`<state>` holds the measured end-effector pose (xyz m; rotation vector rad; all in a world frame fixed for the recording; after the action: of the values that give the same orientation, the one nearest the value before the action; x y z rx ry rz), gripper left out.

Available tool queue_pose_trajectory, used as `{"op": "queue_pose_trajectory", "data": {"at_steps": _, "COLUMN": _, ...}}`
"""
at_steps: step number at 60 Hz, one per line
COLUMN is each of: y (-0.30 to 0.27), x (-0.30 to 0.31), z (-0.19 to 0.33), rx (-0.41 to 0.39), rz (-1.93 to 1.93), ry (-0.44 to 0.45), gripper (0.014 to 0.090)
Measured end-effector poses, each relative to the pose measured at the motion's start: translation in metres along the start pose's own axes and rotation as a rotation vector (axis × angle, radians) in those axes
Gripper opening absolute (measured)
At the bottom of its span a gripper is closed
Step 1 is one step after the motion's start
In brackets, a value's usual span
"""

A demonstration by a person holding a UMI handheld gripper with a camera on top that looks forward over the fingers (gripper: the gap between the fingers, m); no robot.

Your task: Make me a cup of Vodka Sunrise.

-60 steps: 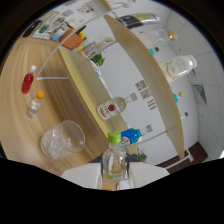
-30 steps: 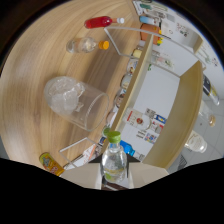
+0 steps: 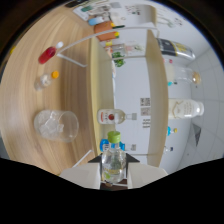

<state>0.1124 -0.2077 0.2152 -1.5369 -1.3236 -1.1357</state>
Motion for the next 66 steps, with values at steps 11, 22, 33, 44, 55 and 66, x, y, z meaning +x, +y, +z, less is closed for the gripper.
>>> {"op": "queue_pose_trajectory", "data": {"at_steps": 11, "y": -0.007, "x": 0.026, "z": -0.014, "rx": 0.127, "rz": 0.736, "ry": -0.037, "gripper": 0.0356}}
{"op": "queue_pose_trajectory", "data": {"at_steps": 22, "y": 0.008, "x": 0.000, "z": 0.002, "rx": 0.183, "rz": 1.182, "ry": -0.103, "gripper": 0.0356}}
{"op": "queue_pose_trajectory", "data": {"at_steps": 33, "y": 0.025, "x": -0.073, "z": 0.033, "rx": 0.091, "rz": 1.426, "ry": -0.209, "gripper": 0.0356}}
{"op": "queue_pose_trajectory", "data": {"at_steps": 44, "y": 0.029, "x": -0.121, "z": 0.056, "rx": 0.047, "rz": 1.475, "ry": -0.268, "gripper": 0.0355}}
{"op": "queue_pose_trajectory", "data": {"at_steps": 55, "y": 0.035, "x": -0.150, "z": 0.074, "rx": -0.007, "rz": 1.535, "ry": -0.315, "gripper": 0.0356}}
{"op": "queue_pose_trajectory", "data": {"at_steps": 66, "y": 0.033, "x": -0.171, "z": 0.077, "rx": -0.051, "rz": 1.491, "ry": -0.369, "gripper": 0.0358}}
